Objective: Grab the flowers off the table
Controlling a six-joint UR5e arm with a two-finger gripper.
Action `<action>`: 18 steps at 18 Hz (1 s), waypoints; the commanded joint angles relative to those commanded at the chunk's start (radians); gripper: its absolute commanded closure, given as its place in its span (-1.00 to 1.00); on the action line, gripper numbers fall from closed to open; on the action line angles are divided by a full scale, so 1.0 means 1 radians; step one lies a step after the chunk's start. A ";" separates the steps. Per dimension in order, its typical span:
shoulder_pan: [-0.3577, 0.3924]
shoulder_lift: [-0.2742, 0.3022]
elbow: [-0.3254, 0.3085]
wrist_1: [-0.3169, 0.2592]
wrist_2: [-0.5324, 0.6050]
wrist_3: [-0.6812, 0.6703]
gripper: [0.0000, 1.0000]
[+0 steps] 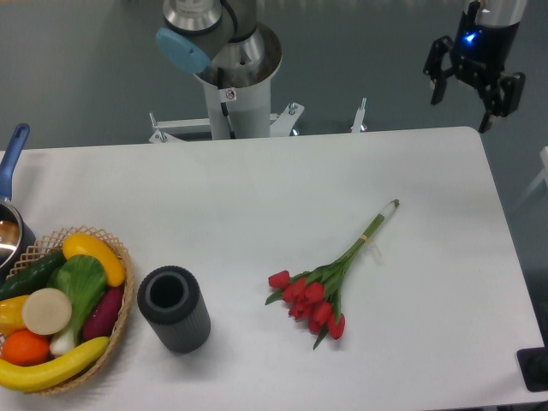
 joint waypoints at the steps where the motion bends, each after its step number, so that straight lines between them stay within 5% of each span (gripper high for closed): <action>1: -0.002 0.000 -0.002 0.005 0.003 0.006 -1.00; 10: -0.028 -0.006 -0.026 0.003 -0.003 -0.069 -1.00; 18: -0.138 -0.046 -0.074 0.104 -0.009 -0.301 -1.00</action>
